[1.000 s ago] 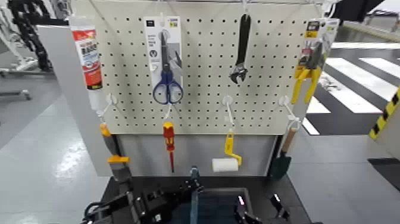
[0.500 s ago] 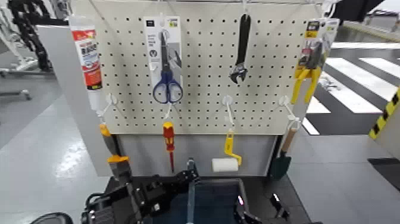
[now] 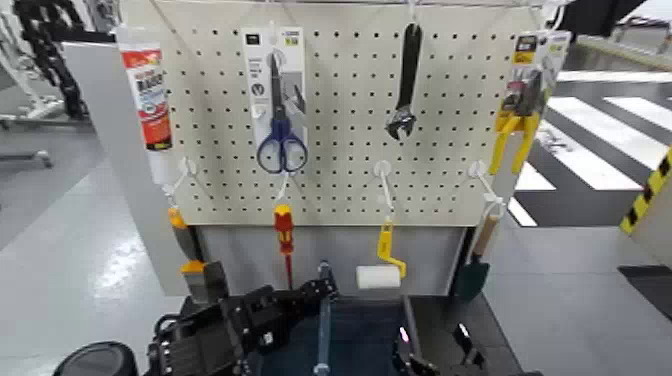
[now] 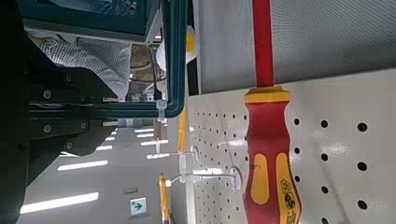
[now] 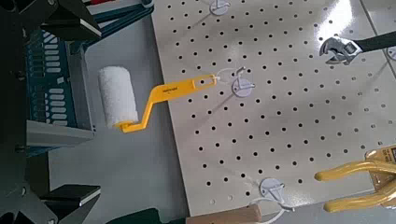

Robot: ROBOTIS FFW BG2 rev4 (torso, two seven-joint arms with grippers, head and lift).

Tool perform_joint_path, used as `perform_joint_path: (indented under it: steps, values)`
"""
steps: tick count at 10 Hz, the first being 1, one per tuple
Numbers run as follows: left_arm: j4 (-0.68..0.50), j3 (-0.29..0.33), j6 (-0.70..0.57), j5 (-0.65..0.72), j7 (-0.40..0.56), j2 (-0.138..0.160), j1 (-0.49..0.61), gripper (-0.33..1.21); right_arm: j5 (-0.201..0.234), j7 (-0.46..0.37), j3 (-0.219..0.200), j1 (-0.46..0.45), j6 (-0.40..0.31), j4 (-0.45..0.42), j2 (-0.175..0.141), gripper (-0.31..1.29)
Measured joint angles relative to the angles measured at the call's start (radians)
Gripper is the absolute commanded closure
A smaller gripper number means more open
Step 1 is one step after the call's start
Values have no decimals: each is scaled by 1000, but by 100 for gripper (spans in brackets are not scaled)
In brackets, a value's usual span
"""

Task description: Place the crate on the table.

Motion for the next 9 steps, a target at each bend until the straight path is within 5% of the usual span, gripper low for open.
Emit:
perform_joint_path:
  steps: [8,9]
  values:
    - [67,-37,-34,-8,-31,-5,-28,120,-8,0,6,-5,-10,8,-5,14]
    - [69,-37,-40,-9,-37,-6,-28,107,-8,0,6,-5,-10,8,-5,14]
